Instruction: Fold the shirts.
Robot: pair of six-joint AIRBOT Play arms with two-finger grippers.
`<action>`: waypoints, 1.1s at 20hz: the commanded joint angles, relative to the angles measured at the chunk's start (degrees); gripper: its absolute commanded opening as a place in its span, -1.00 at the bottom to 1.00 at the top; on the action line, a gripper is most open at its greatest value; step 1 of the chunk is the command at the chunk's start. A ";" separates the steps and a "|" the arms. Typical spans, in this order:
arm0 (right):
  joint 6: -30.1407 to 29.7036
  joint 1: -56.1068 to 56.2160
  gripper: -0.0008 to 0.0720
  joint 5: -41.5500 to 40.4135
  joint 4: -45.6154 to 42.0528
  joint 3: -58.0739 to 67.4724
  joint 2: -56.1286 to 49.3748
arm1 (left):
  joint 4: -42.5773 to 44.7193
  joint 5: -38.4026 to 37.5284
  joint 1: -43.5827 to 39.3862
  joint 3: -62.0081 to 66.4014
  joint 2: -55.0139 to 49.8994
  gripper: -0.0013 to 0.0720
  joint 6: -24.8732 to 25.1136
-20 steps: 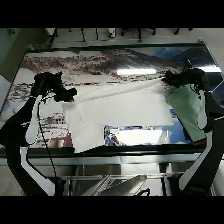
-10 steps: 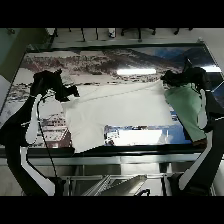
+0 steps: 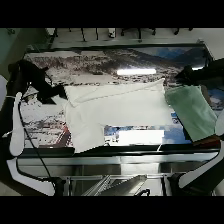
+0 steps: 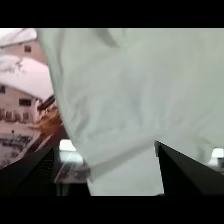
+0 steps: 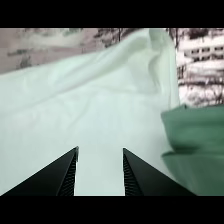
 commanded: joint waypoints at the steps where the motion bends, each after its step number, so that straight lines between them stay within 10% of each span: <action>1: -3.85 -1.57 -0.09 -5.25 -0.44 -13.38 8.68 | 1.95 -3.80 -0.81 -24.83 12.04 0.97 0.02; 6: -7.39 -6.43 -0.07 -0.87 -0.39 -32.26 18.05 | -12.70 -21.86 -0.79 -53.99 20.87 0.97 5.77; 14: -11.74 -7.10 -0.07 1.97 -0.39 -47.12 19.58 | -20.76 -32.98 1.46 -54.31 21.11 0.97 9.62; 17: -12.31 -7.10 -0.07 3.48 -0.35 -48.81 19.56 | -21.77 -32.59 -0.46 -52.30 19.56 0.28 9.92; 19: -12.31 -7.10 -0.06 3.72 -0.39 -48.98 19.56 | -22.01 -32.41 -1.70 -51.41 18.01 -0.83 10.16; 22: -12.26 -7.10 0.23 5.22 -1.44 -49.00 19.08 | -21.90 -29.62 -2.86 -49.79 16.22 -0.91 12.35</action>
